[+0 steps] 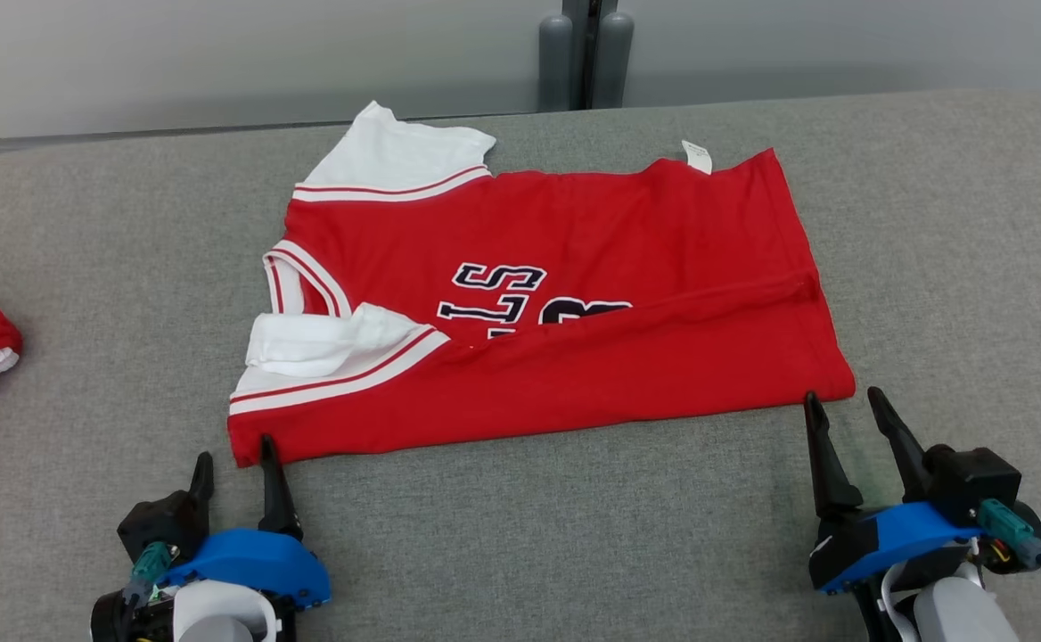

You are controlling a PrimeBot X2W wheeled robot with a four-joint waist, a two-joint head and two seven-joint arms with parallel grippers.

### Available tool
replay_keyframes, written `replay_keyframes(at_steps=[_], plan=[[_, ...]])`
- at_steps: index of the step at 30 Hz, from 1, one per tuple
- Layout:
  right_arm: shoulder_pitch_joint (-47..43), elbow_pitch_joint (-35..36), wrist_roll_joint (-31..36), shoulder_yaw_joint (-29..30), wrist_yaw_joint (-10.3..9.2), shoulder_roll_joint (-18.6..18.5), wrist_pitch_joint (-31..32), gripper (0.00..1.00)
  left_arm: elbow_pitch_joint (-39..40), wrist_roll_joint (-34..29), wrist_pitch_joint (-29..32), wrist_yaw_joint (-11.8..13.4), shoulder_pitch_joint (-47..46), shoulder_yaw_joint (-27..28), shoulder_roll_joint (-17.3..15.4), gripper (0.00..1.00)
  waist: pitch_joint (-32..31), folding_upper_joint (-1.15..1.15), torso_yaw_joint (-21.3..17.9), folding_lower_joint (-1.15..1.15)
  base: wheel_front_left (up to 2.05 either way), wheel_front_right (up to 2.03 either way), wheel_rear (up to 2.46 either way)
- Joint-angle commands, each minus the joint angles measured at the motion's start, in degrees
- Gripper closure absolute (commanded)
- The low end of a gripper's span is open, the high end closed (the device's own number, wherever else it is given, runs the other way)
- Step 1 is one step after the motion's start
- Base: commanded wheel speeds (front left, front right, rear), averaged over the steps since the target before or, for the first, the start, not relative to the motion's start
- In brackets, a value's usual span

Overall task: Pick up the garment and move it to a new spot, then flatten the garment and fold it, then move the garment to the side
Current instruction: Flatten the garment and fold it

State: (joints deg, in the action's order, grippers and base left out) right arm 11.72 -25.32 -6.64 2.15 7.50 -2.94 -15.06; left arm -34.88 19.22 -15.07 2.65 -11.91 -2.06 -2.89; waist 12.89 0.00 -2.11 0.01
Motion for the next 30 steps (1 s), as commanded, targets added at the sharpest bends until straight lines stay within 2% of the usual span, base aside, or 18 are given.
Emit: replay_keyframes(at_steps=[1, 7, 8, 9, 10, 11, 17, 19, 20, 21, 22, 23, 26, 30], plan=[[0.7, 0.2, -0.3, 0.2, -0.02, 0.0, -0.1, 0.00, -0.4, -0.1, -0.1, -0.2, -1.1, 0.1, 0.0, 0.00, 0.5, 0.00, 0.2, -0.01, 0.00, 0.00, 0.00], [3.9, -0.7, -1.4, 2.8, -0.02, 0.0, -0.1, 0.00, -4.0, 0.3, 0.1, -2.4, -2.7, -2.7, 0.2, 0.00, 2.2, 0.00, 0.1, -0.01, 0.00, 0.00, 0.00], [4.5, -1.4, -1.2, 3.4, -0.02, 0.0, -0.1, 0.00, -4.5, 0.1, 0.1, -2.9, -3.1, -3.6, 0.2, 0.21, 2.4, 0.00, 0.2, -0.01, 0.00, 0.00, 0.00], [5.2, -2.3, -0.8, 3.7, -0.01, 0.0, -0.1, 0.00, -5.0, 0.0, 0.2, -3.4, -3.3, -4.4, 0.3, 0.56, 2.7, 0.00, 0.3, -0.01, 0.00, 0.00, 0.00], [6.0, -3.5, -0.5, 4.1, -0.01, 0.0, -0.1, 0.00, -5.4, 0.2, 0.2, -3.7, -3.5, -5.2, 0.3, 0.84, 2.9, 0.00, 0.5, -0.01, 0.00, 0.00, 0.00], [6.7, -4.9, -0.1, 4.4, -0.01, 0.0, -0.1, 0.00, -5.8, 0.1, 0.2, -3.8, -3.7, -5.9, 0.3, 1.00, 3.1, 0.00, 0.7, -0.01, 0.00, 0.00, 0.00], [11.6, -14.0, 1.3, 7.0, -0.02, 0.0, -0.1, 0.00, -6.7, 1.1, 0.3, -4.3, -4.4, -9.0, 0.3, 1.00, 4.3, 0.00, 2.0, -0.01, 0.00, 0.00, 0.00], [13.0, -16.7, -0.1, 7.7, -0.02, 0.0, -0.1, 0.00, -6.7, 1.4, 0.4, -4.6, -4.6, -9.8, 0.3, 1.00, 4.6, 0.00, 2.5, -0.01, 0.00, 0.00, 0.00], [13.3, -18.4, -0.6, 7.7, -0.01, 0.0, 0.0, 0.11, -6.7, 1.5, 0.4, -4.7, -4.6, -10.0, 0.3, 1.00, 4.7, 0.00, 2.7, -0.01, 0.00, 0.00, 0.00], [13.8, -19.8, -2.0, 7.6, -0.01, 0.0, 0.0, 0.55, -6.5, 1.6, 0.4, -4.8, -4.7, -10.2, 0.3, 1.00, 4.8, 0.00, 2.9, -0.01, 0.00, 0.00, 0.00], [14.1, -21.3, -2.8, 6.9, -0.01, 0.1, 0.1, 0.83, -6.4, 1.9, 0.4, -4.8, -4.8, -10.5, 0.3, 1.00, 4.9, 0.00, 3.1, -0.01, 0.00, 0.00, 0.00], [14.3, -22.6, -3.4, 6.0, 0.00, 0.2, 0.2, 1.00, -6.2, 2.0, 0.4, -4.9, -4.8, -10.5, 0.3, 1.00, 4.9, 0.00, 3.2, -0.01, 0.00, 0.00, 0.00], [14.6, -23.7, -5.4, 5.1, 0.04, 0.5, 0.4, 1.00, -4.9, 1.5, 0.3, -4.8, -4.7, -10.1, 0.3, 1.00, 4.6, 0.00, 3.4, -0.01, 0.00, 0.00, 0.00], [12.1, -21.0, -6.6, 5.3, 0.00, -0.5, 0.0, 1.00, -2.0, 1.5, 0.0, -5.3, -3.0, -8.0, 0.1, 1.00, 2.6, 0.00, 3.1, -0.01, 0.00, 0.00, 0.00]])
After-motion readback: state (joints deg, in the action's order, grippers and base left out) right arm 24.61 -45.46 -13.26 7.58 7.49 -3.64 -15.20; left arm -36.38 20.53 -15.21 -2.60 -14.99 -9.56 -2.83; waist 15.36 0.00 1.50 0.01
